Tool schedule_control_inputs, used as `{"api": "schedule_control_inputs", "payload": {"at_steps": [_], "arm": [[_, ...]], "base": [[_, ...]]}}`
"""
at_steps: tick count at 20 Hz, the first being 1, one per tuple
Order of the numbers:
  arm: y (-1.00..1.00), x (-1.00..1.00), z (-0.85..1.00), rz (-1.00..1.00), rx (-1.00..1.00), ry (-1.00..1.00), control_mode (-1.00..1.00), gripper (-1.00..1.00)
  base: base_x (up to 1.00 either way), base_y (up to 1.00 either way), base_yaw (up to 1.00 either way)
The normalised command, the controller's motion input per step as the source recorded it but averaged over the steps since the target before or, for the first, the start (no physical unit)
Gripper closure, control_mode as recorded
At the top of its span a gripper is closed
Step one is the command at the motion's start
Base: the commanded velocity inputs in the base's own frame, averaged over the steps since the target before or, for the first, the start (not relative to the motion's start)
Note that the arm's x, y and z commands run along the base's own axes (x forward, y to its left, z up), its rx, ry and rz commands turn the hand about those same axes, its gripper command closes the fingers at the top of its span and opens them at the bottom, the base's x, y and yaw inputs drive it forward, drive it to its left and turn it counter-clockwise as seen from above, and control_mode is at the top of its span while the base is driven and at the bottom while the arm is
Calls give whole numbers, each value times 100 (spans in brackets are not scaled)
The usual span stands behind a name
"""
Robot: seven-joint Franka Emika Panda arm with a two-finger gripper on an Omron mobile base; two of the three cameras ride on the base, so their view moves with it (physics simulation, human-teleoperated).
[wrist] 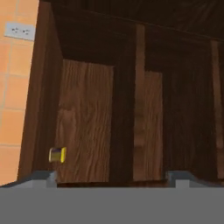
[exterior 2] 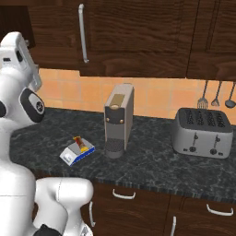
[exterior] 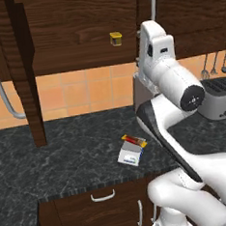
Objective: Pick the bar and place it on the digital scale for weighing, and close the cabinet.
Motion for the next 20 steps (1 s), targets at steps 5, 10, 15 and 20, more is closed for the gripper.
{"api": "schedule_control_inputs", "payload": {"at_steps": [5,10,15,20], "arm": [[0,-68,21,3,-43,40,-100,-100],[47,-66,-61,14,-38,31,-100,-100],[86,-64,-100,24,-32,-10,-100,-100],[49,-67,-76,23,-15,-46,-100,-100]], "base": [[0,0,0],[0,0,0],[0,0,0],[0,0,0]]}}
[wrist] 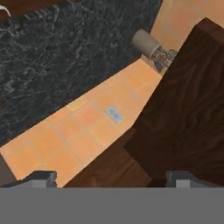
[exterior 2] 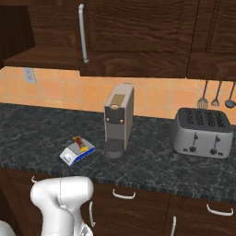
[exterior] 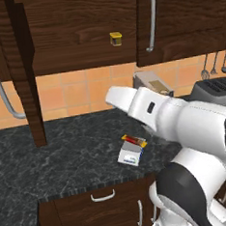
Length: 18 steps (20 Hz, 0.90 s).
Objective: Pick the bar and place it on the digital scale for weighing, and close the cabinet.
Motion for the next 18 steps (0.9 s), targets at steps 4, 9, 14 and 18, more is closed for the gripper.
{"api": "schedule_control_inputs", "payload": {"at_steps": [4,9,14,18], "arm": [[71,-66,-22,13,-11,-55,-100,-100],[64,-78,25,-1,-19,-16,-100,-100],[96,-5,0,-17,-32,-2,-100,-100],[89,1,0,-28,-25,-5,-100,-100]], "base": [[0,0,0],[0,0,0],[0,0,0],[0,0,0]]}}
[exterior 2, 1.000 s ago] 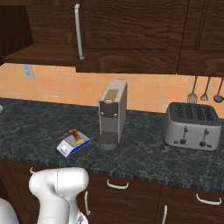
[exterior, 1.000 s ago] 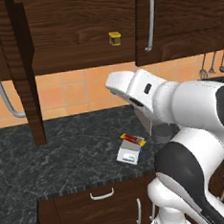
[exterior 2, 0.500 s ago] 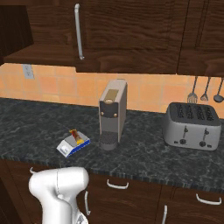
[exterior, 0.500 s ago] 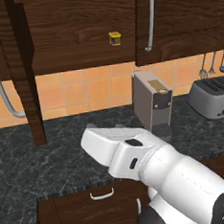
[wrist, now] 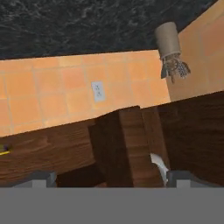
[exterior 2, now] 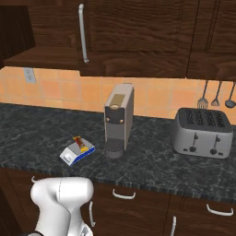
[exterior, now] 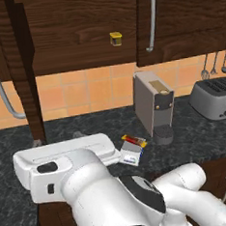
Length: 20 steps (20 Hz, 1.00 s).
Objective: Pick the bar and place it on the digital scale for weighing, and close the cabinet.
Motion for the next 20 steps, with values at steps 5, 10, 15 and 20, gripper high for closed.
{"api": "schedule_control_inputs", "payload": {"at_steps": [5,10,15,20], "arm": [[54,14,0,-32,-18,-9,-100,-100],[19,20,0,-39,-15,-9,-100,-100],[4,13,0,-43,-12,-7,-100,-100],[-10,48,0,-37,-5,-1,-100,-100]], "base": [[0,0,0],[0,0,0],[0,0,0],[0,0,0]]}}
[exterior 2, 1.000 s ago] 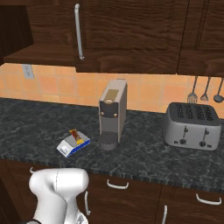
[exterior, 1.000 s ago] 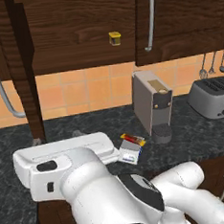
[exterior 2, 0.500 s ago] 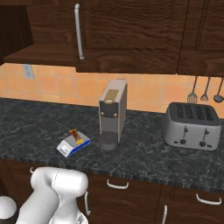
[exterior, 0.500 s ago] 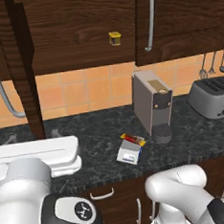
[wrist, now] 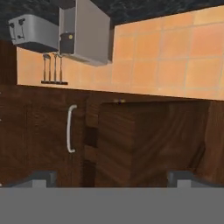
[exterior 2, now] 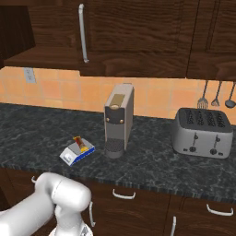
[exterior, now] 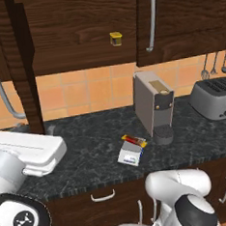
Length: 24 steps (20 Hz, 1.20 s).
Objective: Pick the bar and place it on the digital scale for weighing, and close the cabinet.
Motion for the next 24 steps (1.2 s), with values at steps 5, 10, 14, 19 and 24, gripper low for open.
{"api": "schedule_control_inputs", "payload": {"at_steps": [5,10,14,19,24], "arm": [[-28,36,0,-20,-1,-1,-100,-100],[-71,4,0,-18,0,-3,-100,-100],[-95,15,0,-15,0,-1,-100,-100],[-99,67,-1,-4,0,0,-100,-100],[-93,74,-7,0,0,0,-100,-100]], "base": [[0,0,0],[0,0,0],[0,0,0],[0,0,0],[0,0,0]]}}
